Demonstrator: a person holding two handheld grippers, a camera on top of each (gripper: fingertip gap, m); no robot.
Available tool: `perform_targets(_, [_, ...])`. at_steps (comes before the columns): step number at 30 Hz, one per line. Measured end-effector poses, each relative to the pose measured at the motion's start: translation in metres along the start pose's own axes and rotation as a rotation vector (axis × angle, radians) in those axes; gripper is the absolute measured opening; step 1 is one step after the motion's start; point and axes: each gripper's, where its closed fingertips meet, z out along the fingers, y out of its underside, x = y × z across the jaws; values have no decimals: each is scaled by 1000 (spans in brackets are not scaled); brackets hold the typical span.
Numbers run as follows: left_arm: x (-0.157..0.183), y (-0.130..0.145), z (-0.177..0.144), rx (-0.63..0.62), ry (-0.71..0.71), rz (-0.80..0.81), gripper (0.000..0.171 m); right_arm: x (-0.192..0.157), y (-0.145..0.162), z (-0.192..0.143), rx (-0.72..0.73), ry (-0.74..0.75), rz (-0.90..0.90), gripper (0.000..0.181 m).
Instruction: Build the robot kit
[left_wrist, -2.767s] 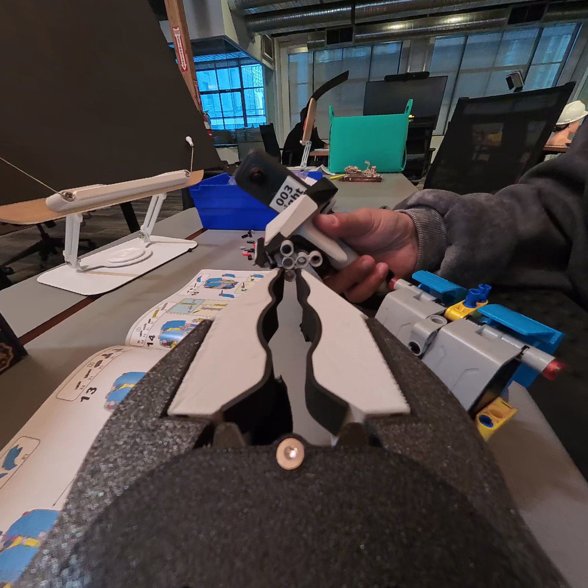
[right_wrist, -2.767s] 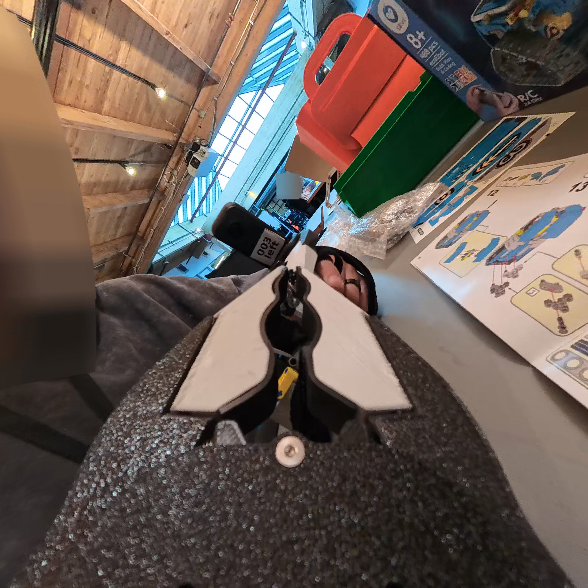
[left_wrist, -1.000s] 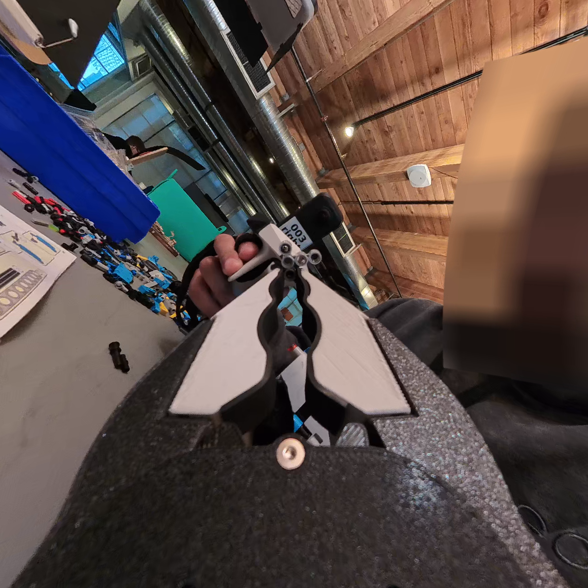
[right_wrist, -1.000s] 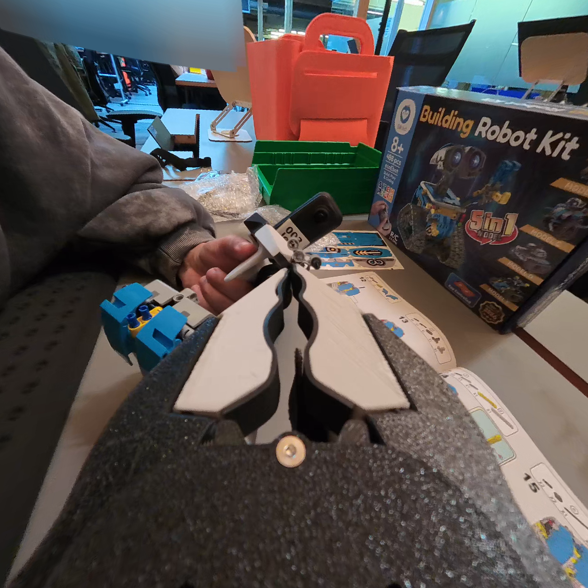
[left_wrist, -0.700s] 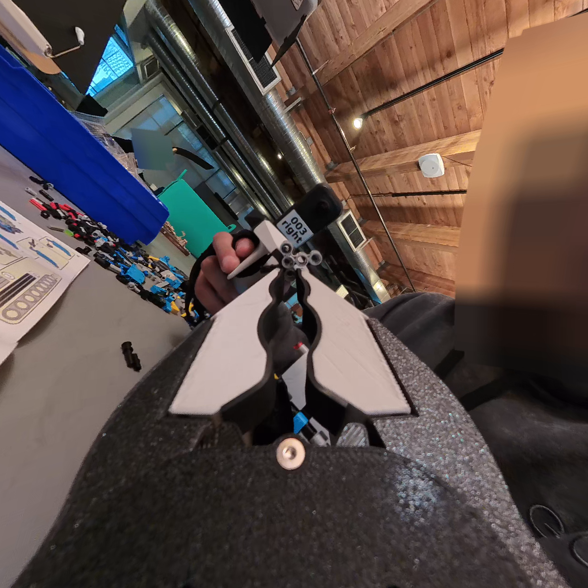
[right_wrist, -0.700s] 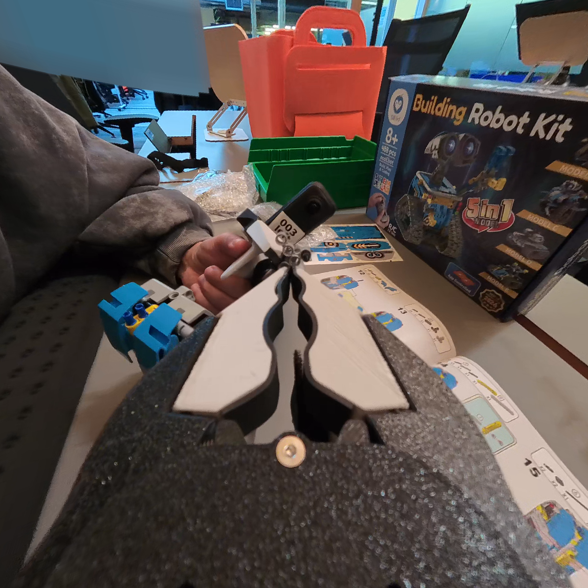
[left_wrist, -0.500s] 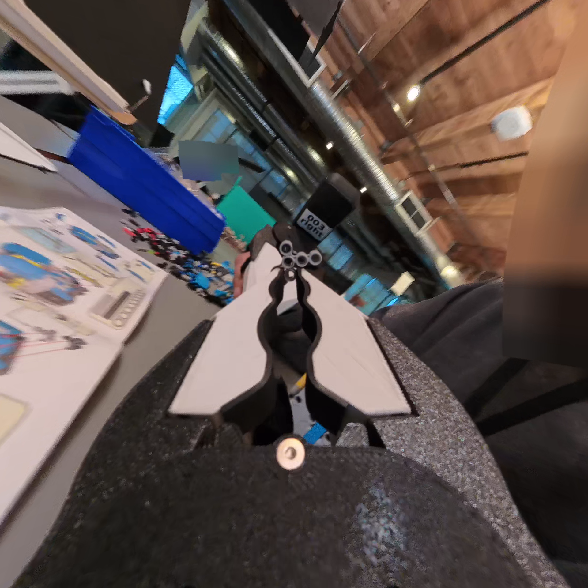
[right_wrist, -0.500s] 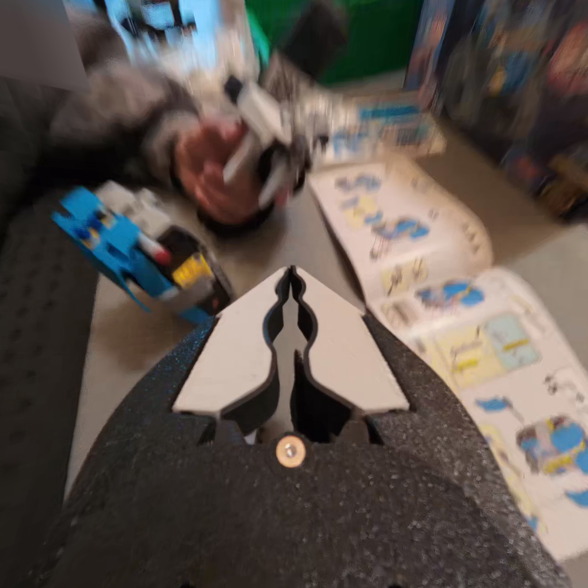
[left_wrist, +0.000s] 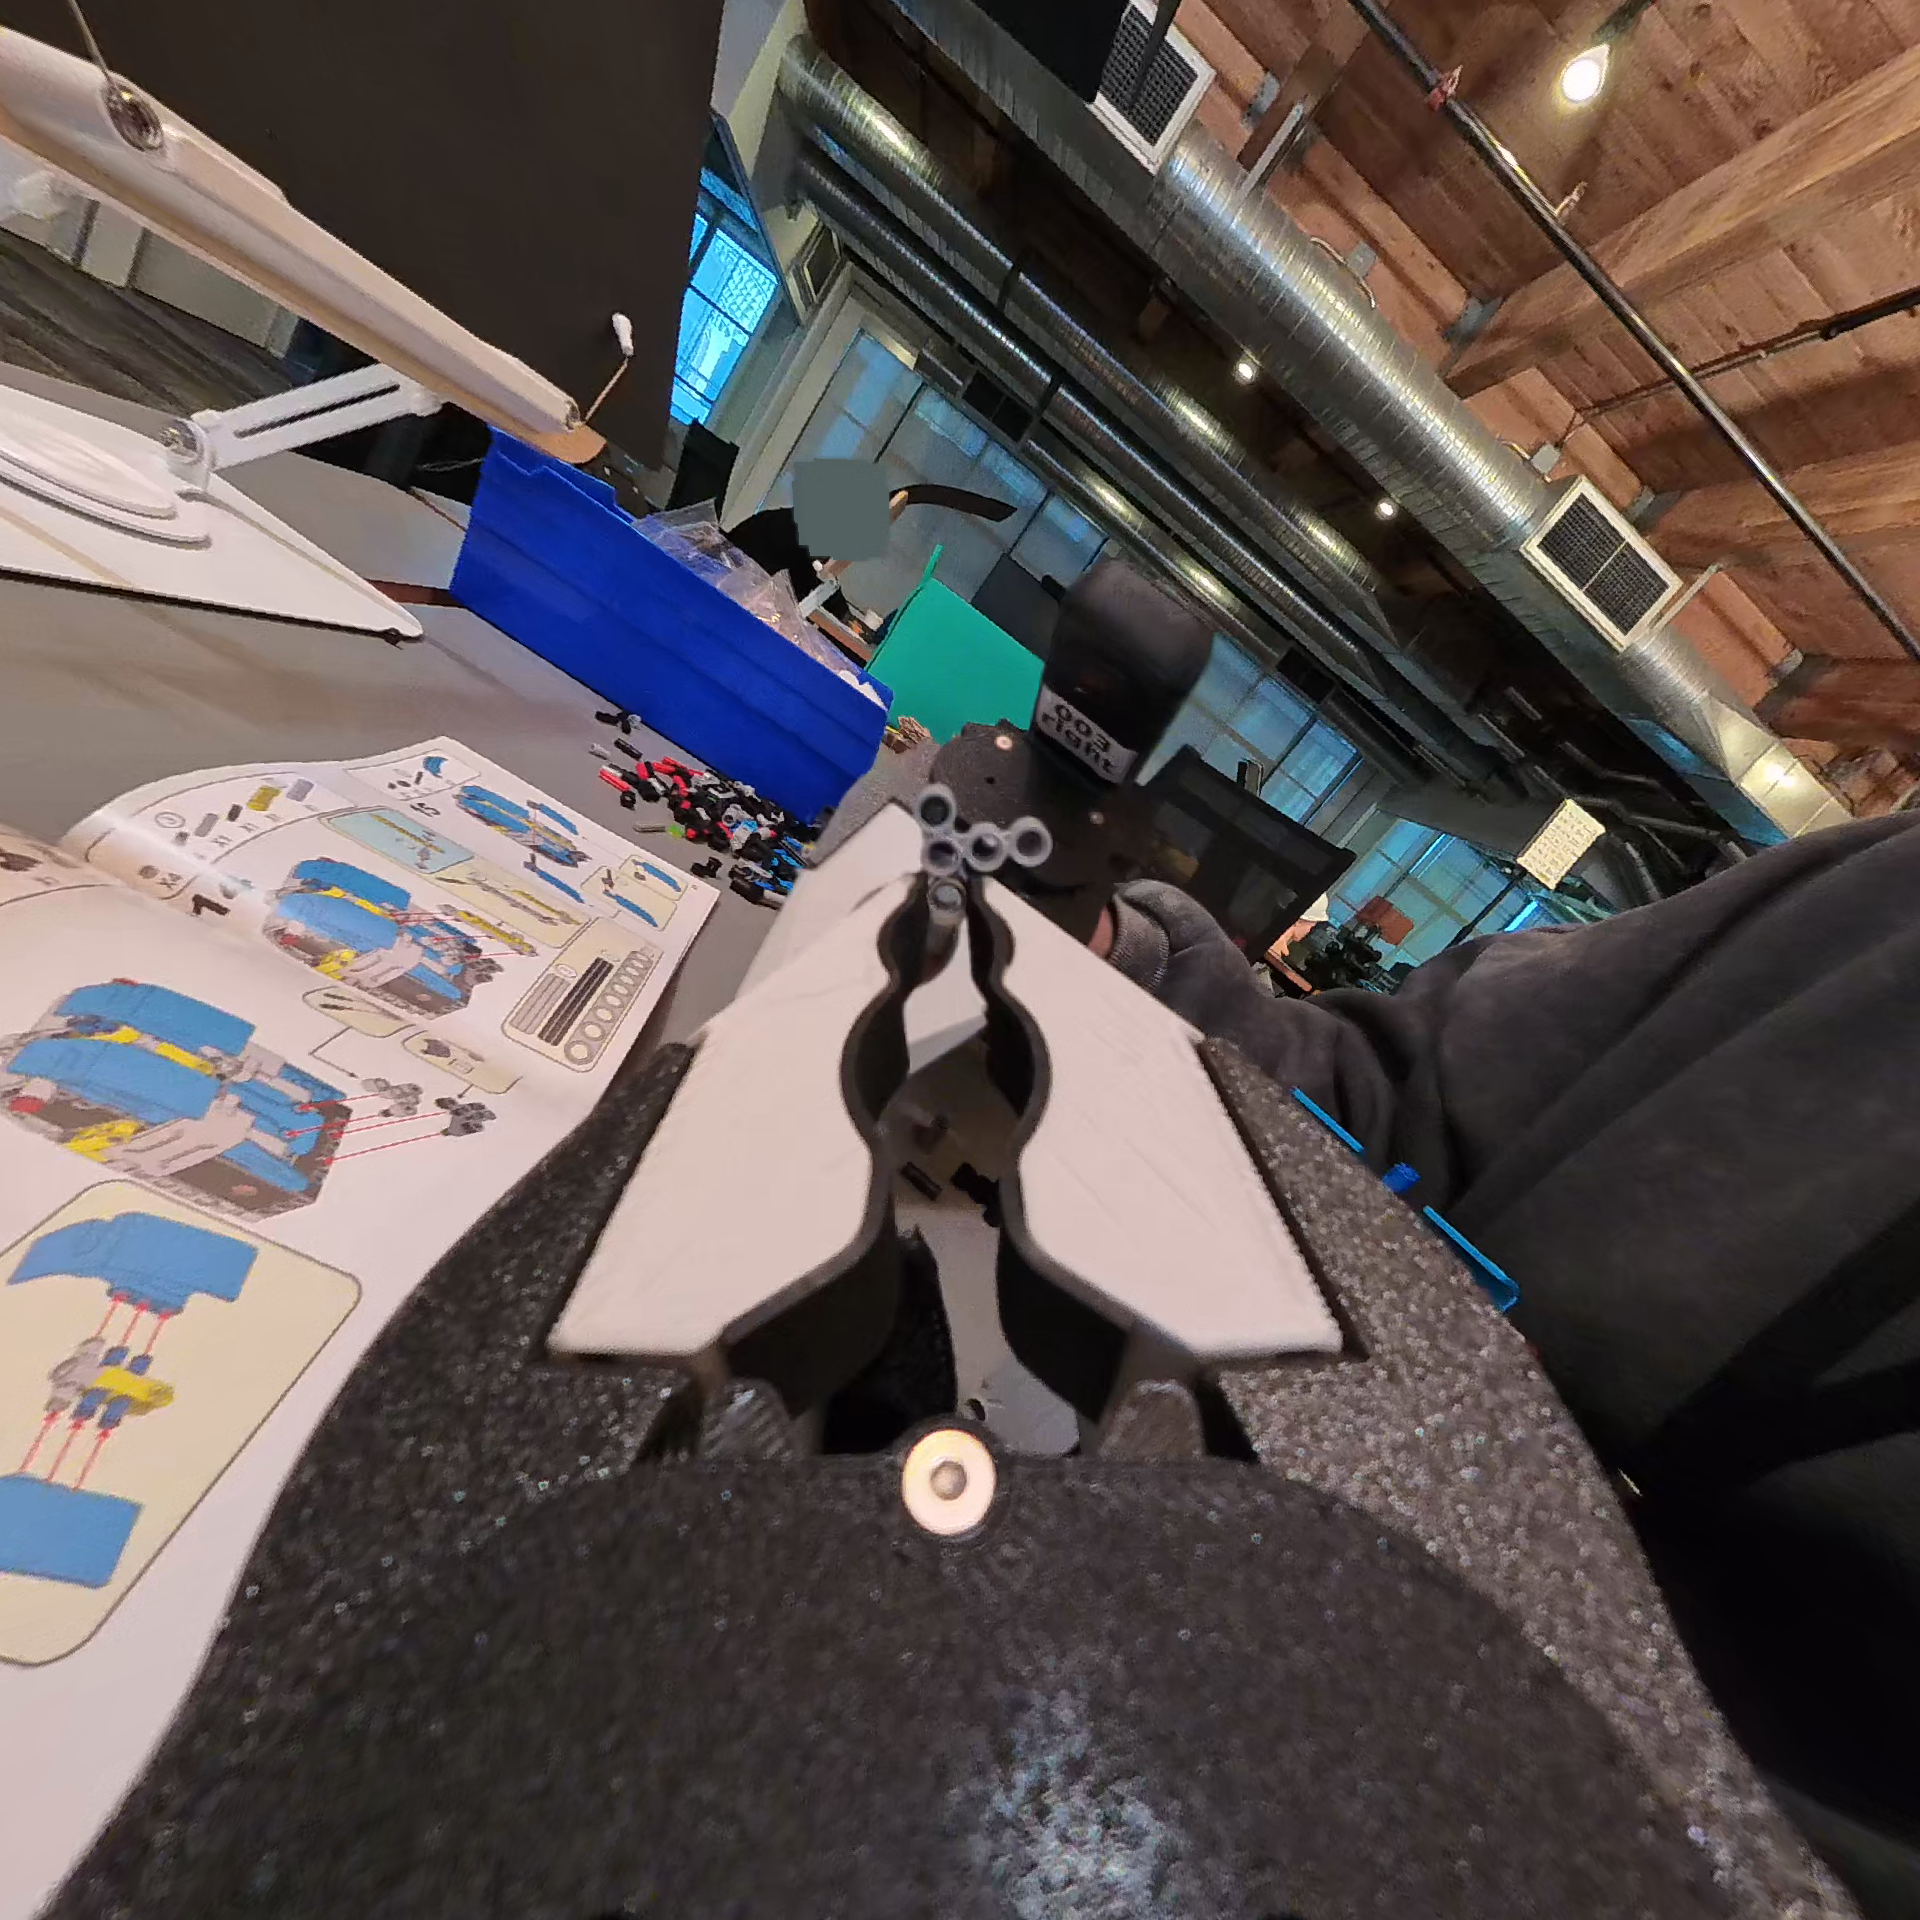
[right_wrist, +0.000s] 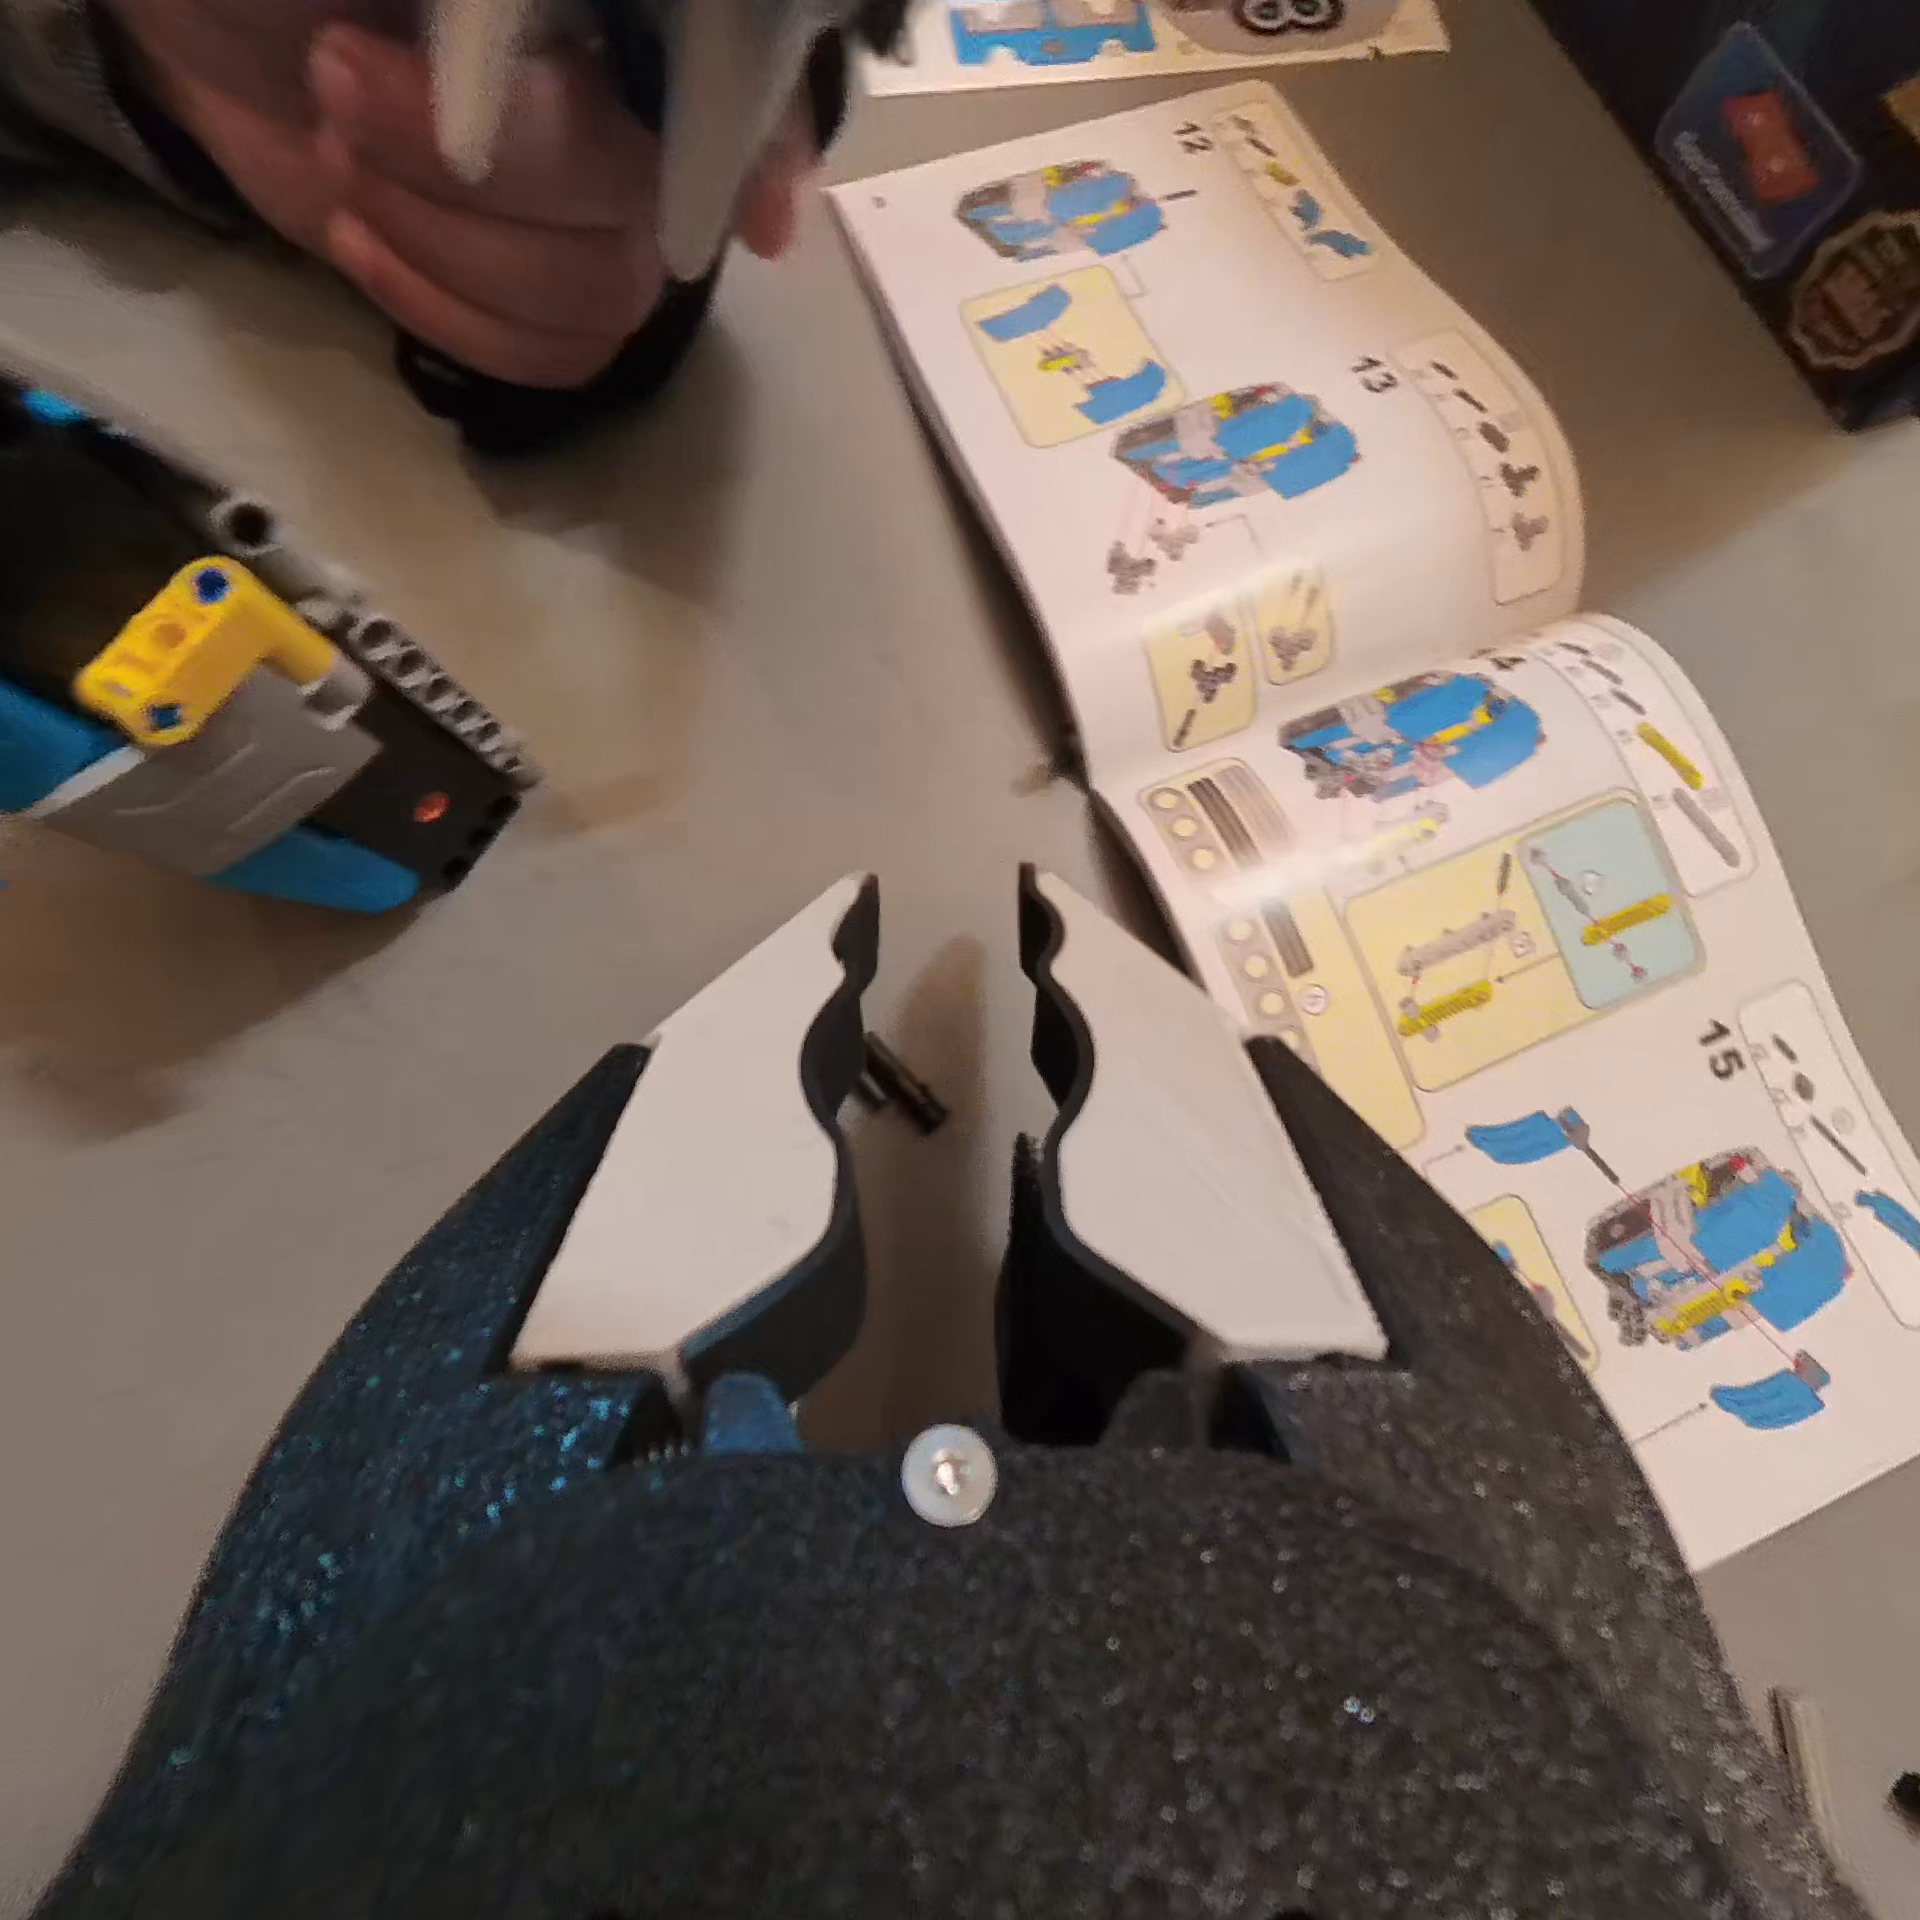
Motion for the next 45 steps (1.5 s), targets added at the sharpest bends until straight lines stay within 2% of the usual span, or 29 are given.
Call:
perform_targets(5, [-1,0,0,1,-7,6,7,13,-11,8,57,3,75,27])
perform_targets(8, [-1,0,0,1,-8,6,7,7,-12,17,32,-18,75,27])
perform_targets(13, [0,2,1,-6,-3,3,7,11,-3,21,-28,29,53,23])
perform_targets(29, [2,5,3,-24,10,3,7,9,-6,36,-30,-12,91,17])
perform_targets(32, [2,5,3,-24,11,2,6,2,-6,36,-34,-35,62,5])
perform_targets(35, [2,5,3,-23,12,0,6,2,-4,33,-40,-12,-9,7])
perform_targets(45, [2,5,3,-23,14,-4,7,5,-2,22,-9,-9,137,12])
